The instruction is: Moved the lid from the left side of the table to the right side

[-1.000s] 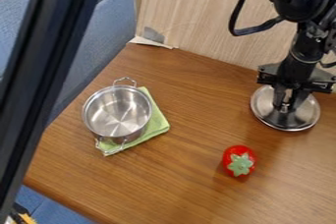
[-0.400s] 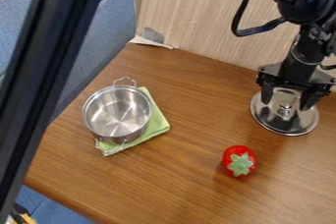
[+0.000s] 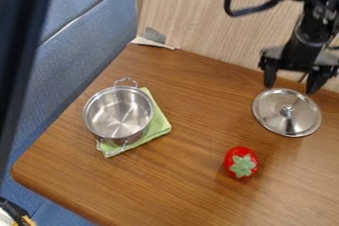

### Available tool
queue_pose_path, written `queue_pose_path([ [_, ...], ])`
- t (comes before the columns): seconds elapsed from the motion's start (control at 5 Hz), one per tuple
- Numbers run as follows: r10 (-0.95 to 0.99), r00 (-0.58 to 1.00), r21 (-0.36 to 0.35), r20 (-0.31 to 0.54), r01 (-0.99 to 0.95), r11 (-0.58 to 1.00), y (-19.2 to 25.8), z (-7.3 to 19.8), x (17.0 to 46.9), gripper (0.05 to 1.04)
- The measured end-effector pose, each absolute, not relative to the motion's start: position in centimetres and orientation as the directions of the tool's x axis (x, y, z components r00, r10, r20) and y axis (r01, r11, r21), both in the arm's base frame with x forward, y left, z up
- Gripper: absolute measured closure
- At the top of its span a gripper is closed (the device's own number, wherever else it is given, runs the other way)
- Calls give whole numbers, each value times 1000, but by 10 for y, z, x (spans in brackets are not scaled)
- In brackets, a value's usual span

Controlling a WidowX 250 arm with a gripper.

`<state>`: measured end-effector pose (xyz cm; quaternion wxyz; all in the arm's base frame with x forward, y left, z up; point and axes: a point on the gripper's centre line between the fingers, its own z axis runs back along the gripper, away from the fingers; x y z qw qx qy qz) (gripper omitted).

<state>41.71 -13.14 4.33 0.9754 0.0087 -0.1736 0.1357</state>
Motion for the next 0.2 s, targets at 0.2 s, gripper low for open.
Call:
queue_pose_path([
  [0.2, 278, 884, -58, 375, -276, 959, -118, 66, 415, 82],
])
